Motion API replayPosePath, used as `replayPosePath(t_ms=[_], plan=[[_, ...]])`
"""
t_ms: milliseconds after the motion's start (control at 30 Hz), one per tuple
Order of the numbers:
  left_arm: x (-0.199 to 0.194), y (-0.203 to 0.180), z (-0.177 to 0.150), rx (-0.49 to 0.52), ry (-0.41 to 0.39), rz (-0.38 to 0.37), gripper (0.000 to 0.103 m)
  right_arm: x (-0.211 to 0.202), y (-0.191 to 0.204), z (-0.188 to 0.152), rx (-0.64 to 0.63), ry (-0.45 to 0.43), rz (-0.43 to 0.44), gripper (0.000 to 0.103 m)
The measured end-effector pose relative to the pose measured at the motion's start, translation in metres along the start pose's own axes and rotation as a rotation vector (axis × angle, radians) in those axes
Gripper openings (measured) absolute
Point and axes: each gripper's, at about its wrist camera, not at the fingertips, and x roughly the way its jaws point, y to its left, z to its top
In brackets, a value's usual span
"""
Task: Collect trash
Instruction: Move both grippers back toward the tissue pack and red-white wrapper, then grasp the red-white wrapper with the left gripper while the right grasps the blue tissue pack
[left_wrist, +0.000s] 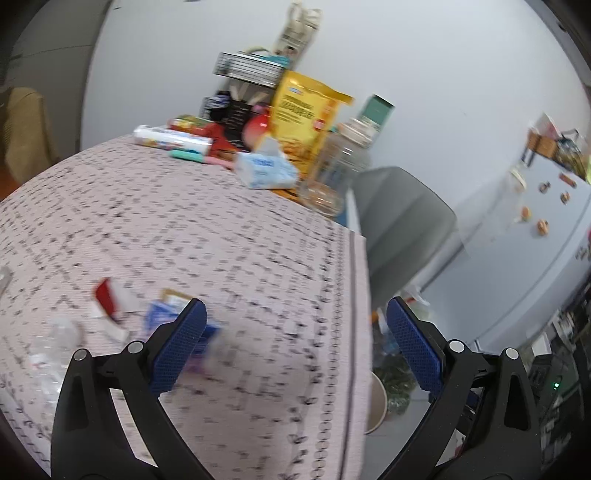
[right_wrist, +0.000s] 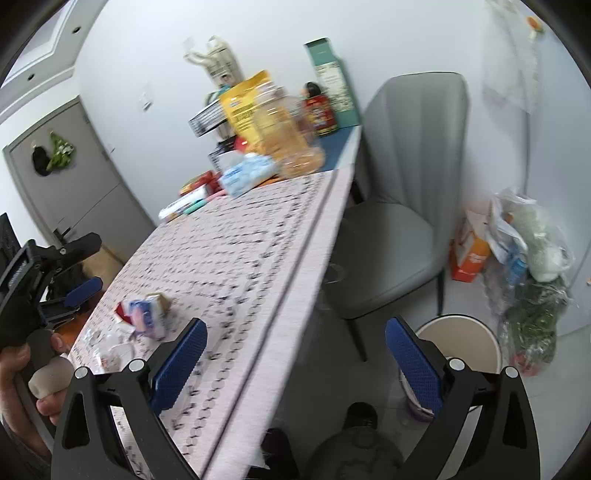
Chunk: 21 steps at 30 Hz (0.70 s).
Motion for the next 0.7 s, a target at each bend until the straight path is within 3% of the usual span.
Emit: replayPosePath(t_ms=[167, 333, 700], plan=[[-0.018, 0.041, 0.001, -0.055, -0.009, 0.045, 0.097, 0.013, 0.035, -0.003, -0.054, 0.029, 0.045, 0.095], [-0.037, 0.077, 0.0, -0.096, -0.025, 0.081, 0.096, 0.035, 0.078, -0.006, -0.122, 0.078, 0.12, 0.088], [-0.051, 0.142, -0.004, -0.195, -0.009, 0.14, 0.068, 0.083, 0.153, -0.01, -0.247, 0.173, 0.225, 0.077]])
